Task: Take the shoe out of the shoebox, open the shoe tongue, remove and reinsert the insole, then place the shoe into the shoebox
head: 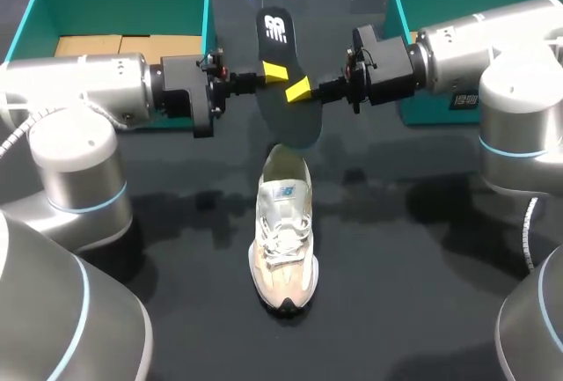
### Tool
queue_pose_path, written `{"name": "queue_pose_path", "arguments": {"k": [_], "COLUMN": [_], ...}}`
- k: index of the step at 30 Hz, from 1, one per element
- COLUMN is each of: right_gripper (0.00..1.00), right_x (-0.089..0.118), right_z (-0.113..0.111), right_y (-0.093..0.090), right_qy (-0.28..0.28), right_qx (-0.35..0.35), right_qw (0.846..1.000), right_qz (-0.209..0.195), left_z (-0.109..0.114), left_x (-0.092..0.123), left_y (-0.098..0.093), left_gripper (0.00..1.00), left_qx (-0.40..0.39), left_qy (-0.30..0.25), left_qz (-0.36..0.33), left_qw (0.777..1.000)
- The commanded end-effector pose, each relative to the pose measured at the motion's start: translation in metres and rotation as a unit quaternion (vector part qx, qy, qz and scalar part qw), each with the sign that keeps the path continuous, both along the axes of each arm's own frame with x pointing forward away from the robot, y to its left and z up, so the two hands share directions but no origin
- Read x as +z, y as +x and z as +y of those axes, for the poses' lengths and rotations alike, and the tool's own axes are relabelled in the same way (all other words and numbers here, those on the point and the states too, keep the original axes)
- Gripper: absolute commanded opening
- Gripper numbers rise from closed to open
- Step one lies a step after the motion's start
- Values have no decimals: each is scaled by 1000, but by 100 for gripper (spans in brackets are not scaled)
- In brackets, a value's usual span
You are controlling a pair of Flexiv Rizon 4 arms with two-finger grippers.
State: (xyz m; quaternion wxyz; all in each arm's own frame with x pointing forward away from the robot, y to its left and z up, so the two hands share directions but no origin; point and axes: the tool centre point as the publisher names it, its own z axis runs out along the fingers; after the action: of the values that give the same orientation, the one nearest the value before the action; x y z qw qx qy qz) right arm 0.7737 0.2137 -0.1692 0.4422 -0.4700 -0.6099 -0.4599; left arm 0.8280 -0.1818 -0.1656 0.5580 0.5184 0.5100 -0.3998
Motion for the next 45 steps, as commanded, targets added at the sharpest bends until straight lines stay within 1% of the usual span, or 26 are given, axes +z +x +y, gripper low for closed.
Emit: {"name": "queue_pose_path", "arguments": {"k": [1,2,3,5,10,17,20,22,23,24,26,40,41,42,44,45], "right_gripper": [0,0,0,0,0,0,0,0,0,0,0,0,0,0,0,0], "right_x": [-1,-1,-1,-1,-1,-3,-2,-2,-2,-3,-5,-5,-5,-5,-8,-9], "right_z": [1,0,0,-1,-6,-14,-17,-17,-18,-19,-20,-20,-20,-20,-21,-21], "right_y": [-2,-2,-3,-3,-2,0,1,2,2,2,3,3,3,3,5,6], "right_qy": [2,3,4,6,8,9,8,7,7,8,16,16,16,16,5,7], "right_qx": [-1,-2,-4,-7,-13,-21,-25,-26,-27,-28,-26,-26,-26,-26,-36,-38], "right_qw": [1000,1000,1000,1000,1000,999,999,999,999,999,999,999,999,999,999,999], "right_qz": [-3,-5,-6,-9,-16,-26,-29,-31,-32,-32,-29,-29,-29,-29,-36,-38], "left_z": [-3,-3,-2,4,27,61,72,80,84,89,89,89,86,85,88,91], "left_x": [-3,-4,-4,-2,-1,-12,-17,-21,-22,-24,-24,-24,-28,-31,-33,-33], "left_y": [-1,-1,-1,-3,-7,-12,-14,-16,-18,-23,-23,-23,-23,-22,-22,-21], "left_gripper": [0,38,100,100,100,100,100,100,100,100,100,100,100,100,100,100], "left_qx": [9,13,14,18,29,30,27,20,12,-10,-10,-10,-9,12,24,45], "left_qy": [5,6,6,3,7,56,84,110,128,153,153,153,169,194,208,224], "left_qz": [1,5,9,19,54,117,150,191,197,177,177,177,202,222,252,270], "left_qw": [1000,1000,1000,1000,998,991,985,975,972,972,972,972,965,955,945,935]}}
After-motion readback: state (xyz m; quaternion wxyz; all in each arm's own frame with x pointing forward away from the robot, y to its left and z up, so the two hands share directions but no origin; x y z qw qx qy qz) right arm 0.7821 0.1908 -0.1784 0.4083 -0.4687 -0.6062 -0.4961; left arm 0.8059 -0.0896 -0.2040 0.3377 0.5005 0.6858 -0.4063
